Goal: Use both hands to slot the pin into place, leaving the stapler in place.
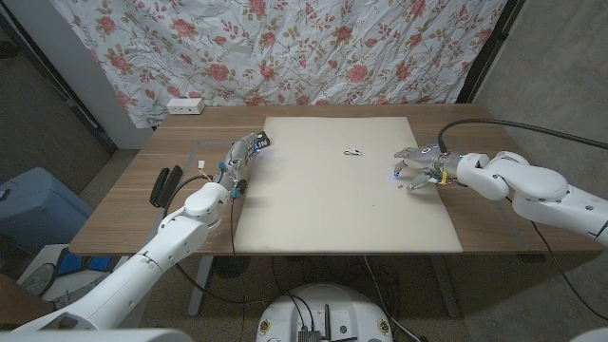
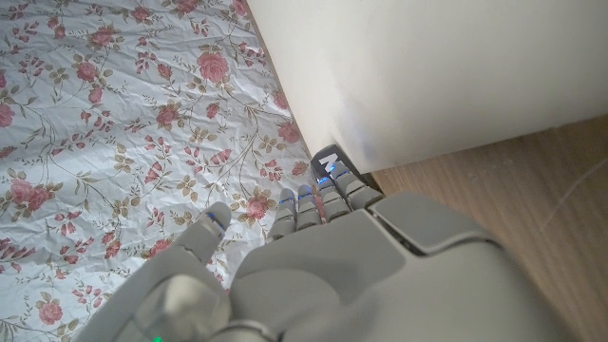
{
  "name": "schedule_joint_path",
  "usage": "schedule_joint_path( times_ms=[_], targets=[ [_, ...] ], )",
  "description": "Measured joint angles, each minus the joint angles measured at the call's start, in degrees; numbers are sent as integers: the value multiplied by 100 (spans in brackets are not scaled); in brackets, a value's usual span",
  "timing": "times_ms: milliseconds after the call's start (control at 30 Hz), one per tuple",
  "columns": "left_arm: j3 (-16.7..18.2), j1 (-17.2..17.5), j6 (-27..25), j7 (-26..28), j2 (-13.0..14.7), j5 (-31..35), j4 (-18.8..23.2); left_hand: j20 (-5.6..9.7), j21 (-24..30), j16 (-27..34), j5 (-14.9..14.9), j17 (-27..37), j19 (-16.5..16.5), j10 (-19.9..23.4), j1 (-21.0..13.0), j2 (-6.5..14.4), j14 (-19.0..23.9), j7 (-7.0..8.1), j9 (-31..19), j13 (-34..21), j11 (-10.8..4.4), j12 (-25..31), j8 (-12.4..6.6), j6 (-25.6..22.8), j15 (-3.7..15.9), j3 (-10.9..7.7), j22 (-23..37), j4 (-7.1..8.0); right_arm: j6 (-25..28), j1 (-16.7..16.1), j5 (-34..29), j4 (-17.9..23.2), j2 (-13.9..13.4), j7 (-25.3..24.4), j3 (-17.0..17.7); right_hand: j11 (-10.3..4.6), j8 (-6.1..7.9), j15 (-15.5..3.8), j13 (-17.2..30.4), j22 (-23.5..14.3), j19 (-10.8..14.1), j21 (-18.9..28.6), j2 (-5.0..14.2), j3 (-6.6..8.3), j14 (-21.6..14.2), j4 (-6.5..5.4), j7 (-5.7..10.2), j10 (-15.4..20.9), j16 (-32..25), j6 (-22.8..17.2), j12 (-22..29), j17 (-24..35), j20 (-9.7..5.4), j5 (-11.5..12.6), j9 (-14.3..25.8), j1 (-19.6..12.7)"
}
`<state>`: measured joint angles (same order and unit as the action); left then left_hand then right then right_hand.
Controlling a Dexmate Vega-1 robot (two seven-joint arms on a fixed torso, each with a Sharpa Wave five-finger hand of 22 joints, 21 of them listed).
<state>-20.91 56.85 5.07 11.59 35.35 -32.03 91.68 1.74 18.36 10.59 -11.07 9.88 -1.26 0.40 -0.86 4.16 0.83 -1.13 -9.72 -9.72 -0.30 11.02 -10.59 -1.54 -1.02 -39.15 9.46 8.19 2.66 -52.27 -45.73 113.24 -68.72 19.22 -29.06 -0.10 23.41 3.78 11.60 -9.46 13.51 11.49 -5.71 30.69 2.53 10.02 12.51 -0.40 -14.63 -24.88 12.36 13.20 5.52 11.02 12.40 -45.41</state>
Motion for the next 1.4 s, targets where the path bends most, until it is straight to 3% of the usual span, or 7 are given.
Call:
schedule_joint_path(
  times_ms=[167, 267, 500, 667, 1400],
  targets=[
    [-12, -14, 0, -1, -20, -8, -21, 0, -16, 0, 0, 0, 0, 0, 0, 0, 0, 0, 0, 0, 0, 0, 17, 0, 0, -3, 0, -3, -84, 21, -69, -46, 24, -41, -23, 0, 0, 11, 0, 0, 41, 0, 62, 0, -51, 0, -11, 0, 0, -51, 0, 9, -41, 0, 0, -64],
    [-15, -19, 0, -4, -26, -21, -28, 0, -39, 0, 0, 0, 0, 0, 0, 0, 0, 0, 0, 0, 0, 1, 17, 0, 0, -15, 0, -15, -129, 42, -91, -94, 44, -55, -48, 0, 33, 10, 0, 0, 40, 0, -36, 0, -51, 0, 9, 0, 0, -71, 0, 26, -41, 0, 0, -158],
    [-22, -23, 0, -6, -50, -45, -40, 0, -39, 0, 0, 0, 0, 0, 0, 0, 0, 0, 0, 0, 0, 1, 17, 0, 0, -15, 0, -15, -267, 61, -149, -181, 66, -136, -75, 0, 76, -10, -1, 0, 83, 0, -35, 0, -71, 0, 10, 0, -21, -153, 0, 26, -42, -22, 27, -156],
    [-28, -23, -3, -3, -56, -48, -41, 0, -39, 0, 0, 0, 0, 0, 0, 0, 0, 0, 0, 0, 0, 1, 17, 0, 0, -15, 0, -15, -327, 63, -156, -227, 69, -187, -80, 0, 99, -10, 0, 0, 125, 0, 32, 0, -134, 0, -11, -1, -44, -236, 0, 26, -84, -22, 27, -195],
    [-34, 62, -18, 61, -60, -67, 29, 31, -120, 0, 0, 0, -31, 0, 0, 0, 0, 0, 0, 0, 0, 1, 17, 0, 0, -15, -1, -15, -634, 77, -259, -405, 125, -564, -105, -113, 376, -161, -1, 1, 348, 0, 127, -17, -326, 18, -13, 237, -106, -738, 0, 79, -143, -65, 107, -386]
  ],
)
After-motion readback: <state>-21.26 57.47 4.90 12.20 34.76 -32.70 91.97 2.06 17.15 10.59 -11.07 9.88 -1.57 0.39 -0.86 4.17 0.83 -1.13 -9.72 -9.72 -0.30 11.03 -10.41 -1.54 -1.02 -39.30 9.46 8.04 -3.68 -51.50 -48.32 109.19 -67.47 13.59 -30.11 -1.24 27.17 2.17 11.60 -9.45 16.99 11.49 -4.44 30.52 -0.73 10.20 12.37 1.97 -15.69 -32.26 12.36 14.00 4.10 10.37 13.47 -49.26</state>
